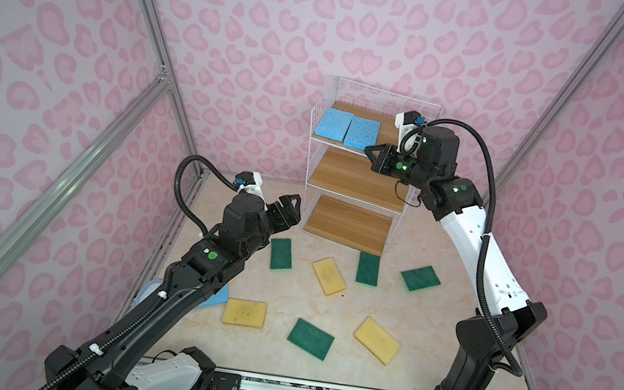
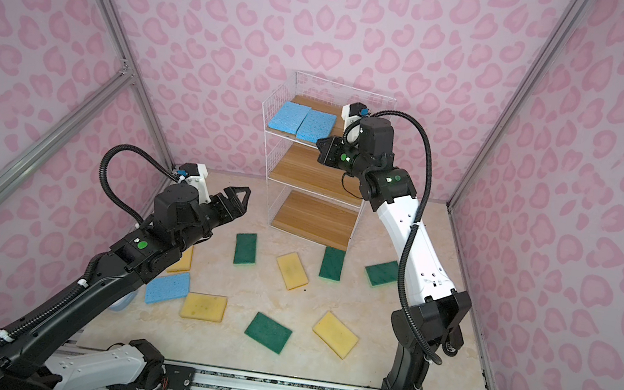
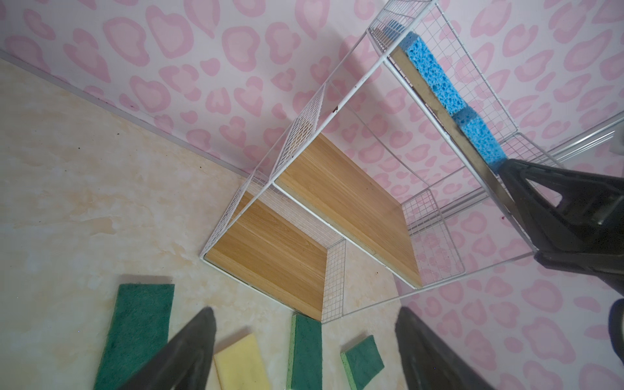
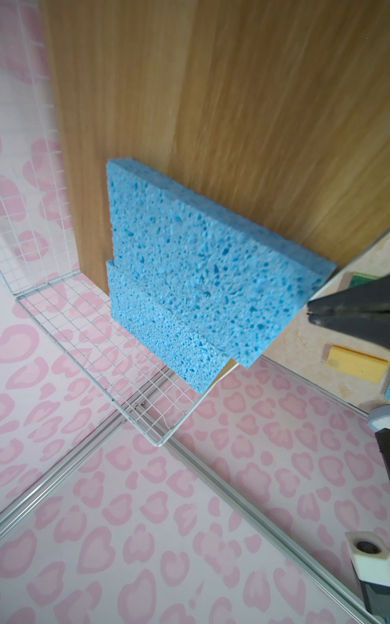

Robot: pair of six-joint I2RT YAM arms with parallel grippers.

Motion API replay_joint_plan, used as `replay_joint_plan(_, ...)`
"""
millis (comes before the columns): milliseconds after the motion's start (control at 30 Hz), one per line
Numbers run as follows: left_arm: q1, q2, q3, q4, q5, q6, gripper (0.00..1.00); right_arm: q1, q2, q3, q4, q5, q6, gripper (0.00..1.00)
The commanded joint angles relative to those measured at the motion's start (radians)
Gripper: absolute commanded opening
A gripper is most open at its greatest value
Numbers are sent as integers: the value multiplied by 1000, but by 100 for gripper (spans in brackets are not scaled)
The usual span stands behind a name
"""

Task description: Place and organize the cleaning sponges onto the shelf

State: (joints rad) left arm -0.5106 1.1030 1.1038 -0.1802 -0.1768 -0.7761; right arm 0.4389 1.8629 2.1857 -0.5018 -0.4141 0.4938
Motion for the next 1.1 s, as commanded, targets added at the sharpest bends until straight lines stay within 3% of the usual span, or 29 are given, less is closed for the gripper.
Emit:
replay_joint_plan(0,3,-8,-5,5,-11,9,85,8,0,13,8,-14,-4,3)
replay_joint_plan(100,3,-6,-2,6,-7,9,85,11,-16,10,-5,-9,-17,8)
replay_joint_plan(267,3,8,2,8,3,4,85,16,-61,-25,-4,0,-31,29)
replay_joint_plan(600,3,18,4,10,17,-3,85,10,-37,58,-104,150,-106,35)
replay_joint_plan(833,4,13,1,7,16,-1,85,3,34,128,-113,113,-64,53)
replay_joint_plan(1067,4,8,-1,-1,11,5,85,-6,62,129,-68,53,-21,58)
